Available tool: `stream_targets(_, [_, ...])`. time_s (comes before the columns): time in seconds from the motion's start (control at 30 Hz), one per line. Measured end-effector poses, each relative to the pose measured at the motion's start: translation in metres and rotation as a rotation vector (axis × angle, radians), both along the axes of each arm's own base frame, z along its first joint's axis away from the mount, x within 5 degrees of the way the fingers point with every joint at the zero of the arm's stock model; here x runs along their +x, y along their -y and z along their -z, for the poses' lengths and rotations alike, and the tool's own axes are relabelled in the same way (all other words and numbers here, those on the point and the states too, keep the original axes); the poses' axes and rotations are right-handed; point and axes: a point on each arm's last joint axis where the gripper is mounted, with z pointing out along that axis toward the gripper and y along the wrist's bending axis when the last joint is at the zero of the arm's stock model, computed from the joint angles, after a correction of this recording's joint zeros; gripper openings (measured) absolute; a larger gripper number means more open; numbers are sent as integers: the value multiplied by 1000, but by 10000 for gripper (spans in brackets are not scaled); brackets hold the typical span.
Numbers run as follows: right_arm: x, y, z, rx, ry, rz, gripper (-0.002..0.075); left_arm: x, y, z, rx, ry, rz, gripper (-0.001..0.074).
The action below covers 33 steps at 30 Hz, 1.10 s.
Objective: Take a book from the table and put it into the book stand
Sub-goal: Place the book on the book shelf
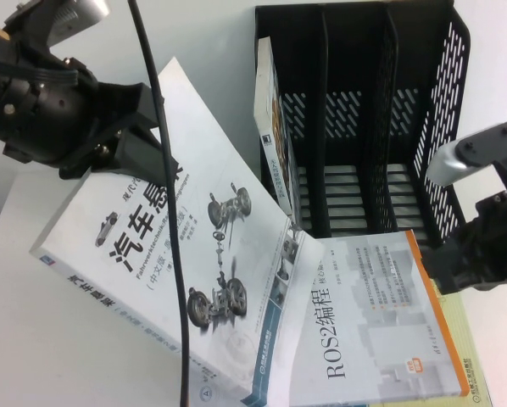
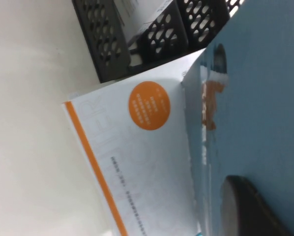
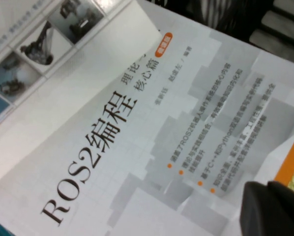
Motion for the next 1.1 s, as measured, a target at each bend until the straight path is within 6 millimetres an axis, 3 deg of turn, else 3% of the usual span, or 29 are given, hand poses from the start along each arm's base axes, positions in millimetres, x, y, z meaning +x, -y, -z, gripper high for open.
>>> stream_targets(0.1, [-3, 4, -12, -29, 39, -2, -2, -1, 1, -1, -22, -13, -7, 111])
stream_targets(0.37, [-11, 26, -76, -111, 277, 109, -2, -2, 5, -7, -75, -21, 2, 111])
stream_targets(0.47, [-14, 34, -90, -153, 328, 149, -2, -1, 6, -16, -91, 7, 5, 111])
stream_targets(0.77, [-20, 45, -90, -244, 279, 204, -2, 24, 19, -54, -211, 82, 12, 111])
stream_targets(1.1, [-27, 66, -97, -319, 277, 423, -2, 91, 40, -52, -262, 61, -64, 111])
